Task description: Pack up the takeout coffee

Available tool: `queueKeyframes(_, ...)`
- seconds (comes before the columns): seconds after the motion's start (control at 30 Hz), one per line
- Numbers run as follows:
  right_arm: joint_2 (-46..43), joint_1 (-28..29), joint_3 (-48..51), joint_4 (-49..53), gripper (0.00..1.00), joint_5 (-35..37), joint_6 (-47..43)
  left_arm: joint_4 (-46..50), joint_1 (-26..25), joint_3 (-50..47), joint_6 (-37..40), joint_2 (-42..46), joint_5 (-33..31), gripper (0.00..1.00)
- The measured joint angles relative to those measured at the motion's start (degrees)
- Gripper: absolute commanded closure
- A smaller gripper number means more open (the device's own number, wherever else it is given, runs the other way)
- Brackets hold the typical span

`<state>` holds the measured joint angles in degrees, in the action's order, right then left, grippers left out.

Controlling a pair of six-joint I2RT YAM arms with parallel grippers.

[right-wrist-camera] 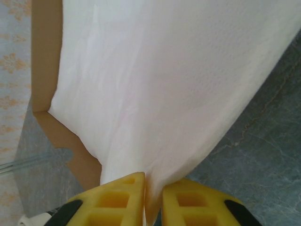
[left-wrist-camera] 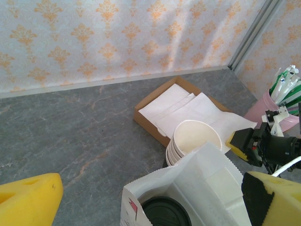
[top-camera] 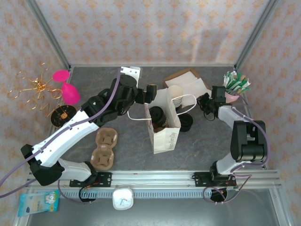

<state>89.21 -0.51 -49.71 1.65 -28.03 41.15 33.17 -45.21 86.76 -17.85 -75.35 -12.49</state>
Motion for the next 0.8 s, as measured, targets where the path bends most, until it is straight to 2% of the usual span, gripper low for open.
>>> queueKeyframes(0.07, 0.02, 0.00, -0.44, -0.22, 0.94, 0.20, -0.04, -0.02, 0.00, 0.11, 0.00, -0.02, 0.02, 0.01)
queueKeyframes(0.23, 0.02, 0.00, -1.07, -0.83, 1.00, 0.57, -0.22, 0.00, 0.00, 0.42, 0.00, -0.02, 0.02, 0.01)
queueKeyframes(0.8, -0.44, 0.00, -8.00, 2.73, 1.00, -0.31, -2.01, 0.00, 0.00, 0.59, 0.00, 0.00, 0.00, 0.01)
